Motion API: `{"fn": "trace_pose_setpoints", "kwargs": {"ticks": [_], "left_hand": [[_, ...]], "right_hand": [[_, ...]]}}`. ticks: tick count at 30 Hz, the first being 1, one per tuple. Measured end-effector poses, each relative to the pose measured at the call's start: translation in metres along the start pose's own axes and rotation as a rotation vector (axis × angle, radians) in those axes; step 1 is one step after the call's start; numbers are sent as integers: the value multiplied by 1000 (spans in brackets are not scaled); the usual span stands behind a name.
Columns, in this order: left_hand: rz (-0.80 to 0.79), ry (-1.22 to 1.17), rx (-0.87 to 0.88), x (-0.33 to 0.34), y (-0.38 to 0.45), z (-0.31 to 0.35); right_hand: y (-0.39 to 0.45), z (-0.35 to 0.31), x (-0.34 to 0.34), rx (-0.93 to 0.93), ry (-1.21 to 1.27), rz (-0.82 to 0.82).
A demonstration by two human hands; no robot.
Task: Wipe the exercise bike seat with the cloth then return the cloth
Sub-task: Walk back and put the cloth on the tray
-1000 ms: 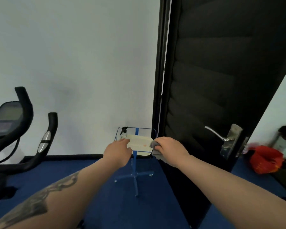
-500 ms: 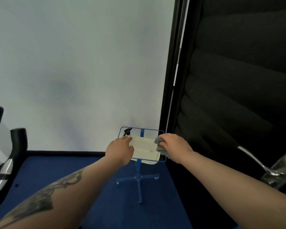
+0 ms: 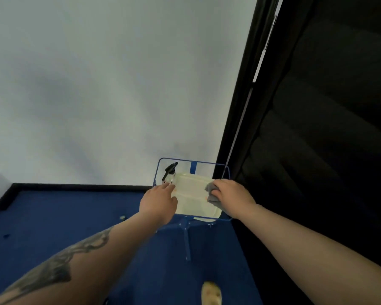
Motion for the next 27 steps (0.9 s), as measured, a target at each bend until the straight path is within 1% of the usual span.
{"fn": "trace_pose_setpoints", "kwargs": {"ticks": [3,5,8,15,19,25,27], "left_hand": [[-5,-26,-32,12,25,-13],[-20,-52,-89,26,36,-25],[-61,-92,-191,53,52,-44],[-75,-122,-305,84,101,-66],[-76,-143,-369,101,111,-82],[-73,-184,-454,124,104,-106],[-69,-190,-488,127,98,-113]], "right_hand": [[34,10,30,-14,17,-67],[54,17,48,-15,59,-104],[78,29,85,-5,51,-190],[137,42,146,-62,44,-294],[169,49,174,-60,14,-302],[200,51,210,-101,-81,-318],[205,49,222,-108,-120,-354]]}}
Point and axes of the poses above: each hand's wrist, its own y-axis towards the middle knuckle, its own x-axis out of the palm, z = x × y, the point moved 8 cm from there along y, towards the middle knuckle, and after that the axes turned 15 degrees about -y, right-handed, at the moved point
